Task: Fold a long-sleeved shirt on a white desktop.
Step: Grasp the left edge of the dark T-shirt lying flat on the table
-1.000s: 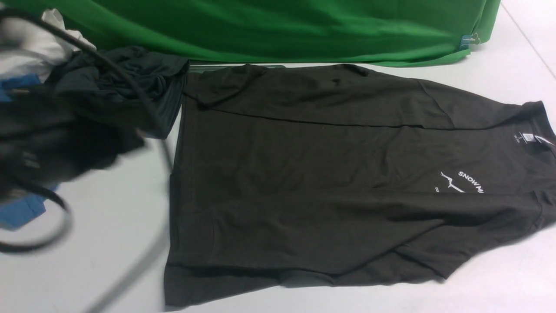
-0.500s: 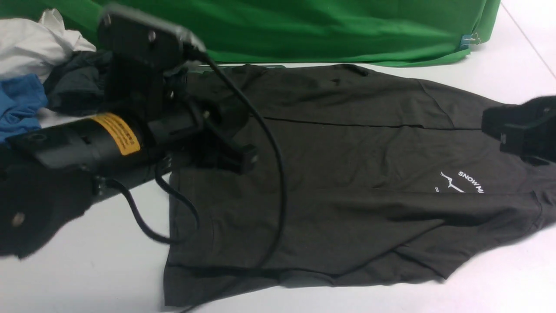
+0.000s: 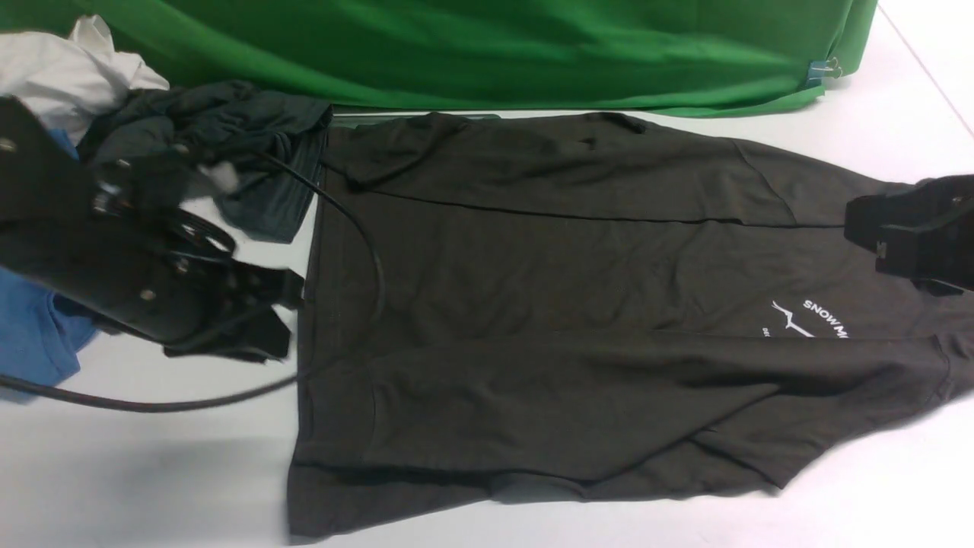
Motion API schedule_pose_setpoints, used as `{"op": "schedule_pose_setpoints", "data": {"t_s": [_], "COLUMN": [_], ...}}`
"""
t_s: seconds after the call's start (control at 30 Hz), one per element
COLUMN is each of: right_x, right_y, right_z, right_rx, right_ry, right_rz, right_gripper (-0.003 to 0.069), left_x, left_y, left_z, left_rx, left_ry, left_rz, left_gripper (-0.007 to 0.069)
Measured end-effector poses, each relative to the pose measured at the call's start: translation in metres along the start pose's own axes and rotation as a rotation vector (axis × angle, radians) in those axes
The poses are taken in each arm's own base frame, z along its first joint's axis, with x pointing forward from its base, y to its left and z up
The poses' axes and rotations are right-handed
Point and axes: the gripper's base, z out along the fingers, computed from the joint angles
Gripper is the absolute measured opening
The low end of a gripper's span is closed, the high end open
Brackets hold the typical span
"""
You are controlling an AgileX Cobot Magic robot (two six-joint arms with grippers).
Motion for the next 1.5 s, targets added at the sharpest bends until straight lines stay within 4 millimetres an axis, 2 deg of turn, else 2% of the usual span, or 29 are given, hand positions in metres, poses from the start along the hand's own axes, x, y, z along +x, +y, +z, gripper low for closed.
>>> {"op": "schedule_pose_setpoints", "data": {"t_s": [0.03,0.07,0.13,0.17,0.2,0.43,0.63,0.93,1.3,1.5], "right_x": [0.000,0.000,0.000,0.000,0.000,0.001,0.001,0.001,0.001,0.001], "right_y": [0.000,0.000,0.000,0.000,0.000,0.000,0.000,0.000,0.000,0.000], "right_z": [0.000,0.000,0.000,0.000,0.000,0.000,0.000,0.000,0.000,0.000], "right_rx": [0.000,0.000,0.000,0.000,0.000,0.001,0.001,0.001,0.001,0.001], "right_ry": [0.000,0.001,0.001,0.002,0.002,0.008,0.008,0.009,0.009,0.009], "right_rz": [0.000,0.000,0.001,0.001,0.001,0.001,0.001,0.001,0.001,0.001], "right_gripper": [0.0242,0.0242,0.0242,0.0242,0.0242,0.0242,0.0242,0.0242,0.0242,0.0242], "left_x": [0.000,-0.001,-0.001,-0.003,-0.003,-0.006,-0.012,-0.017,-0.016,-0.016], "left_y": [-0.001,-0.005,-0.007,-0.008,-0.007,0.005,0.008,0.007,0.009,0.008], "left_z": [0.003,0.012,0.023,0.035,0.041,0.077,0.085,0.086,0.091,0.090], "left_rx": [0.000,-0.004,-0.015,-0.022,-0.028,-0.064,-0.078,-0.076,-0.071,-0.068], "left_ry": [0.006,0.026,0.049,0.068,0.081,0.175,0.122,0.073,0.098,0.103], "left_rz": [0.009,0.034,0.056,0.060,0.059,0.029,0.027,0.032,0.063,0.072], "left_gripper": [0.0223,0.0276,0.0317,0.0370,0.0385,0.0418,0.0412,0.0333,0.0092,0.0048]}}
